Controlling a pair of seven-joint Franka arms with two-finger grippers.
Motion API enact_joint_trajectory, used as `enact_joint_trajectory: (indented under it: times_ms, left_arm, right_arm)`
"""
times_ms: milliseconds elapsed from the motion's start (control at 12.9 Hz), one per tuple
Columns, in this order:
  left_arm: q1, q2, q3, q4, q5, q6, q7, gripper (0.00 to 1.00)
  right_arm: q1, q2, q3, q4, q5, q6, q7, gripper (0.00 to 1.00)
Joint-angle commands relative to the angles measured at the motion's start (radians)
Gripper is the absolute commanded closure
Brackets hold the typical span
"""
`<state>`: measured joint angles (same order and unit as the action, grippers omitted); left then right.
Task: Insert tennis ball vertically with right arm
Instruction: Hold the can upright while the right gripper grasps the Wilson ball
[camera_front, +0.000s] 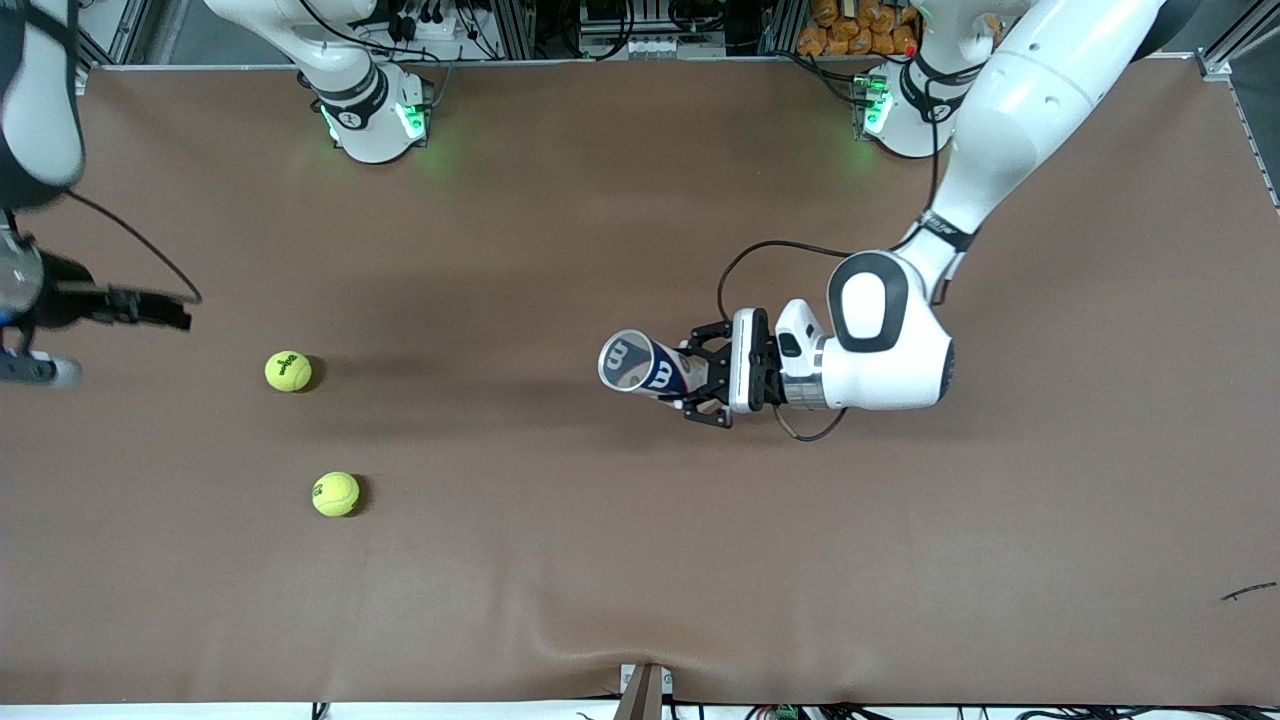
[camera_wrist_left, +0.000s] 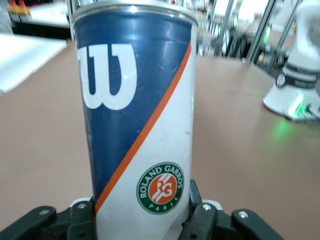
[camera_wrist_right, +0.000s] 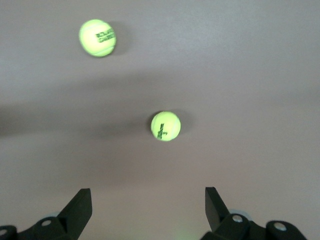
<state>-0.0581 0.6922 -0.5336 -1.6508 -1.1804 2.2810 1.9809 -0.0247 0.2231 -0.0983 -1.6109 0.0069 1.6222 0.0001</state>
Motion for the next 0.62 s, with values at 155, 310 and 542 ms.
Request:
enact_joint_trajectory:
  times_ms: [155,310,542]
  left_arm:
    - [-0.061,0.094,-0.009,0.025,-0.319,0.006,0.269,0.37]
    - [-0.109,0.154,-0.009,0.028,-0.471,0.006,0.408,0.37]
    - [-0.155,0.217,-0.009,0.059,-0.634,0.006,0.578,0.36]
  right_arm:
    - [-0.052,0.148,0.008,-0.047,-0.013,0.080,-0.002,0.00]
    - [-0.047,0.154,0.008,-0.179,-0.016,0.287,0.006,0.00]
    - [-0.057,0.165,0.008,-0.280,-0.013,0.384,0.011,0.00]
